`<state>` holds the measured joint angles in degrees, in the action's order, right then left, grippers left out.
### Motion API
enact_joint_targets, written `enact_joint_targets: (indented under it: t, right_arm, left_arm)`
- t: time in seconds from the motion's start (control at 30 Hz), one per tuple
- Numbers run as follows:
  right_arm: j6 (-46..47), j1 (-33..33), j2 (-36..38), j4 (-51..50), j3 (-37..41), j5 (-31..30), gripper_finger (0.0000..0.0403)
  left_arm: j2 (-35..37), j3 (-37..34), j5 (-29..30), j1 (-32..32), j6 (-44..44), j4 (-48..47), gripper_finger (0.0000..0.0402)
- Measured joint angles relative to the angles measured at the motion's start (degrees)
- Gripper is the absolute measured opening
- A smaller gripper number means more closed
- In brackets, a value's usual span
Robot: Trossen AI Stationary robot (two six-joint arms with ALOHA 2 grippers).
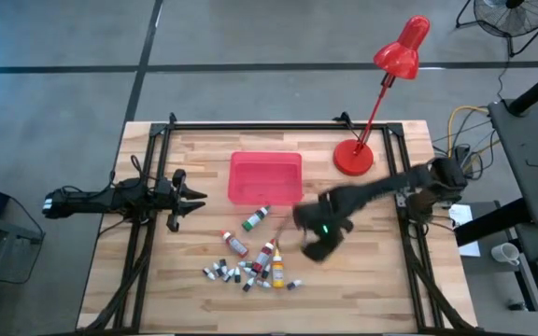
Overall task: Pick & Place food coloring
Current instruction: Move the big yellow food coloring bottle to the bottom right on the table
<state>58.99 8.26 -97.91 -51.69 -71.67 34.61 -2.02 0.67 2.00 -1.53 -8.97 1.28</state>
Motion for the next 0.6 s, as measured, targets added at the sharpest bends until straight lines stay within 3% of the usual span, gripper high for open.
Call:
enact_joint_targets:
  t: [0.13, 0.43, 0.6]
  right_arm:
    - [2.59, -4.86, 1.28, -1.58, -0.09, 8.56, 0.0112]
    - [-18.98, -4.7, -4.4, -38.48, 2.09, 13.85, 0.0113]
    - [-19.34, -2.94, -6.03, -36.07, 7.05, 18.52, 0.0114]
  left_arm:
    - [0.0, 0.01, 0.0, 0.01, 0.0, 0.0, 0.008]
    - [-0.02, 0.02, 0.0, -0.01, 0.0, -0.02, 0.008]
    - [-0.09, 0.02, -0.05, -0.01, 0.0, -0.02, 0.008]
